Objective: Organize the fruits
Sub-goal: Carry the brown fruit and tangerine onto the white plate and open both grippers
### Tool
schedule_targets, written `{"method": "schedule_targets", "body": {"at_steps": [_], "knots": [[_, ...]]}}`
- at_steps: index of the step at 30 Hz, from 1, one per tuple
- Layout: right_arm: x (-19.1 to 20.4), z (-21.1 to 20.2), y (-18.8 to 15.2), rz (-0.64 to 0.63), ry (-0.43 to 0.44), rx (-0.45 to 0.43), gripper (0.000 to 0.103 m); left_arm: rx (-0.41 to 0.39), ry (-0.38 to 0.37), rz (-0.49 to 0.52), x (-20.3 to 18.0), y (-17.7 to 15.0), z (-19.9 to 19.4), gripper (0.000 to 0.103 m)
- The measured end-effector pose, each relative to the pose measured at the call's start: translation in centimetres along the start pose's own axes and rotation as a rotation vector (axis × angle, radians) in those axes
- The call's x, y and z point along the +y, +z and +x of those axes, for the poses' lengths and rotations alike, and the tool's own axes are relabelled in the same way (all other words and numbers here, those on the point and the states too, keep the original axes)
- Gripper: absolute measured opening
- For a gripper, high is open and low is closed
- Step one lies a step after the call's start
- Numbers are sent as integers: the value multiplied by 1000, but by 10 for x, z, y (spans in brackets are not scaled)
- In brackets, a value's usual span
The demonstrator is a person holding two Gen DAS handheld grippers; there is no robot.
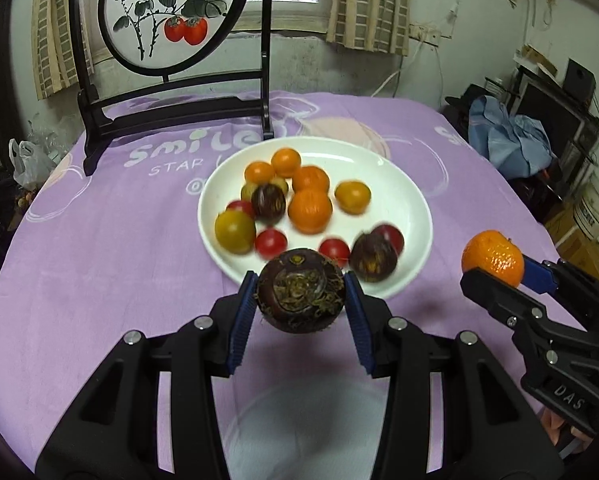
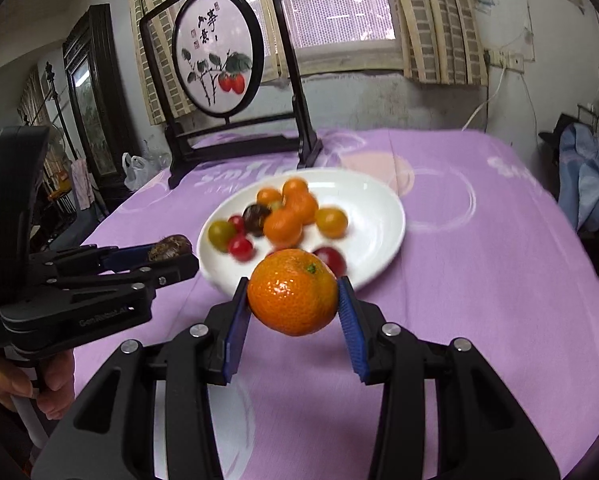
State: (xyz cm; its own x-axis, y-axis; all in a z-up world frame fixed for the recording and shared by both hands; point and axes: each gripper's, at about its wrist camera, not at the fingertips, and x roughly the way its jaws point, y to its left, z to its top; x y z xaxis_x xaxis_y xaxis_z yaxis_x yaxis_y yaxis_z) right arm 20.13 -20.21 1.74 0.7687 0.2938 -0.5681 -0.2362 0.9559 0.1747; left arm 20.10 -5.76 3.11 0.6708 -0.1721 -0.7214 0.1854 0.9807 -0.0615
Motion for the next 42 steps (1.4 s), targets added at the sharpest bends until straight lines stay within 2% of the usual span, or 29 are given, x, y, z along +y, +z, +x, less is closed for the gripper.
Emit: {"method": "schedule_targets", "body": {"at_steps": [5,13,25,26,27,28,30,42], "knots": [[-8,31,23,17,-24,15,43,22,28,-19,-1,14,27,44],[-22,77,28,50,-55,84,43,67,63,-52,2,23,67,44],[-25,107,31,82,-42,141,44,91,104,-74,8,21,88,45],[-26,109,32,92,-42,149,45,94,104,-77,8,21,89,46],[-27,109,32,101,-47,146,56,94,108,-79,8,21,89,57],[-27,106,32,108,-57,124,62,83,114,-81,9,22,88,64],[-26,101,33,103,-60,106,62,60,136,-77,8,23,83,75],[-24,59,23,106,-86,62,62,17,137,-38,6,12,45,85]]}}
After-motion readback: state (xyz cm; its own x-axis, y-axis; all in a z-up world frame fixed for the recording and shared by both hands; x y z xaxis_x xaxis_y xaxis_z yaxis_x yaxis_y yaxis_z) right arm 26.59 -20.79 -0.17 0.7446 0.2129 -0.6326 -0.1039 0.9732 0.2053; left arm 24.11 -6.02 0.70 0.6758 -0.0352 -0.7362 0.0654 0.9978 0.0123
